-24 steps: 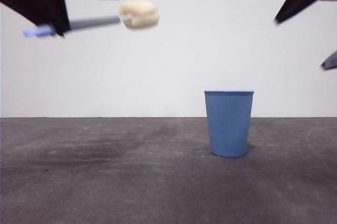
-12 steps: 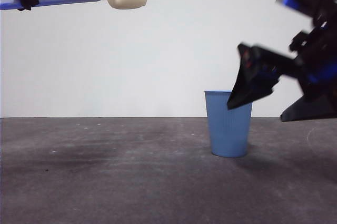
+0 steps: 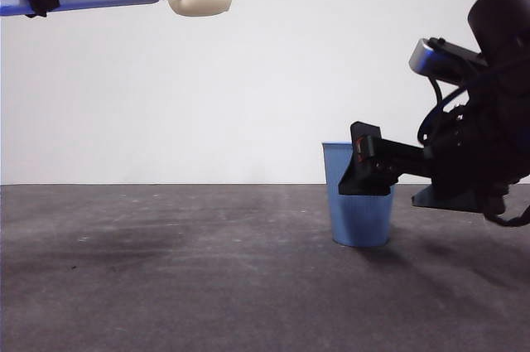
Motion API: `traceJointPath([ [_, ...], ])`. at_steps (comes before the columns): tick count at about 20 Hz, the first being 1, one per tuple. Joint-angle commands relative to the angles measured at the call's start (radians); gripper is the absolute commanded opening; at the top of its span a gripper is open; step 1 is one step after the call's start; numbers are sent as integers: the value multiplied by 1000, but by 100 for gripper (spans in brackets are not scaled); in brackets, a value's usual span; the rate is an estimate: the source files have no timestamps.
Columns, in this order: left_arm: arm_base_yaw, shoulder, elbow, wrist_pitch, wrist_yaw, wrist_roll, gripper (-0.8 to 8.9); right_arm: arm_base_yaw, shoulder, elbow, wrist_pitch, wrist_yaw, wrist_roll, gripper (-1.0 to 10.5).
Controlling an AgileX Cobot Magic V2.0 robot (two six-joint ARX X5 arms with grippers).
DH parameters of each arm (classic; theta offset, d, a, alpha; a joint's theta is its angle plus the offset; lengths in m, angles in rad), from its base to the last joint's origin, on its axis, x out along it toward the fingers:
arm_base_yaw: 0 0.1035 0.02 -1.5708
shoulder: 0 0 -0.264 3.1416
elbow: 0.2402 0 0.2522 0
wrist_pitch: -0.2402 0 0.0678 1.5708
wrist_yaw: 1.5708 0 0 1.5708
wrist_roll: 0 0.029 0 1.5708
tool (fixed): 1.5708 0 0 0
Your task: Pick up the cup brush,pick up the cup,insert the brush into the cup,clean the cup,put the cup brush back,put the cup back to the fixed position on the table
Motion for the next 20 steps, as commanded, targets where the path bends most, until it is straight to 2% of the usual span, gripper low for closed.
traceJointPath([
  [1,-2,-2,-3,5,3,8,-8,-2,51,3,58,-12,-31,626],
  [7,-2,-2,-3,4,2,8,-8,-9,145,107,93,-30,-55,618],
  [11,-2,-2,-3,4,2,8,-8,-8,165,120,93,-30,-56,251],
  [14,-2,-2,-3,3,2,8,-8,-8,165,120,101,-30,-68,24],
  [16,-2,-1,-3,2,2,15,-8,-6,159,120,95,-32,-72,-16],
  [20,-2,0,-3,-19,3,112,-8,21,49,121,-39,-29,-93,-16],
])
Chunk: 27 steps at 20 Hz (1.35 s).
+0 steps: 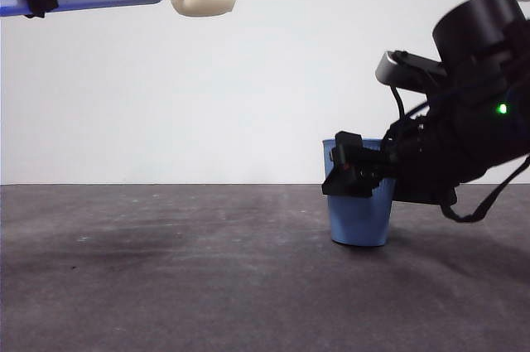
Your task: Pick up the cup brush,pick up the cup,insert the brush into the cup,clean the cup,put the cup brush back,put the cup back to the fixed position on the table
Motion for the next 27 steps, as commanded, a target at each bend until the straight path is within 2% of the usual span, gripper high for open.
traceJointPath([
  [1,-2,2,-3,-21,3,100,-8,19,-101,0,-92,2,-36,-17],
  [3,-2,3,-3,-43,3,166,-9,32,-214,20,-275,11,-98,-17],
  [5,-2,4,-3,-56,5,234,-9,45,-324,79,-545,38,-171,-17],
  [9,-2,14,-3,-93,37,360,-9,79,-440,249,-1036,146,-357,-17],
  [11,-2,24,-3,-121,86,441,-9,101,-454,331,-1214,210,-463,-17],
  [13,-2,40,-3,-131,90,465,-9,124,-454,390,-1352,279,-575,-17],
  [15,-2,57,-3,-137,111,467,-9,156,-454,408,-1426,356,-669,-17],
  [17,-2,76,-3,-148,112,484,-9,186,-454,408,-1472,402,-713,-17],
  [21,-41,121,-3,-151,157,488,-8,226,-454,408,-1476,433,-754,-17],
  [27,-131,192,-3,-112,158,465,-8,229,-454,408,-1496,455,-790,-17],
])
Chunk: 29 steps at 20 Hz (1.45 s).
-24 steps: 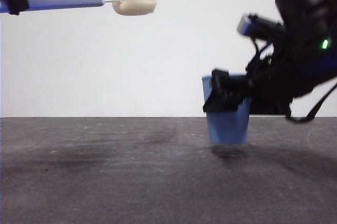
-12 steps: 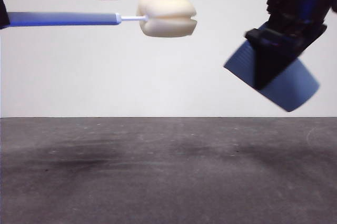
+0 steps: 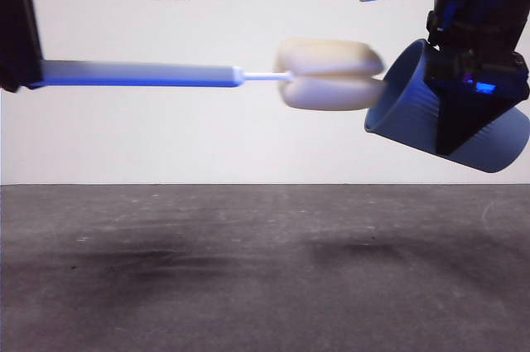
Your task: Pick up the cup brush,pick up the cup,insert the brush into the cup,clean the cup,put the cup brush back,put the cup back to the fixed position on the table
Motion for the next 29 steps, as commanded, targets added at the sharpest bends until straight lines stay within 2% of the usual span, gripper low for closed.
traceJointPath([
  [1,-23,29,-3,34,6,-16,-8,11,0,1,0,5,-12,-17],
  [9,-68,121,-3,113,5,-42,-8,134,15,1,-34,59,-114,-17],
  [16,-115,126,-3,188,10,-100,-9,277,132,1,6,103,-149,-17],
  [19,-138,128,-3,208,9,-124,-8,306,167,1,38,102,-149,-17],
  [22,-139,127,-3,179,-7,-150,-8,307,169,1,34,125,-147,-17],
  [25,-136,113,-3,88,-101,-154,-8,307,169,1,-4,174,-140,-17],
  [29,-136,56,-3,-23,-104,-154,-8,307,169,1,-3,178,-137,-17],
])
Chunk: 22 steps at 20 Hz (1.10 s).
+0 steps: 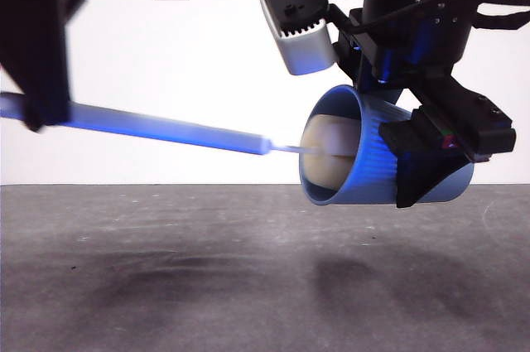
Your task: Pick up the cup brush,pick up the cup,insert the brush into the cup,clean the cup,put the cup brush back,put the cup back to the fixed position on the table
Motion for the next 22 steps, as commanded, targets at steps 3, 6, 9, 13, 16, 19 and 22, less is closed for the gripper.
traceJointPath([
  [3,-1,-54,-2,-75,-6,-14,-8,2,6,1,0,5,3,-17],
  [6,-1,-56,-2,-104,-5,-14,-8,2,6,1,1,5,3,-17],
  [9,-1,-54,-2,-27,-2,-14,-8,2,6,1,6,5,3,-17],
  [13,-2,-3,-2,119,86,-13,-8,2,6,1,12,5,3,-17],
  [16,-11,62,-2,217,108,-14,-8,3,6,1,14,4,3,-17],
  [19,-11,89,-2,243,103,-32,-8,3,6,1,13,5,11,-17],
  [22,-10,75,-2,225,94,-33,-8,3,6,1,9,5,11,-17],
])
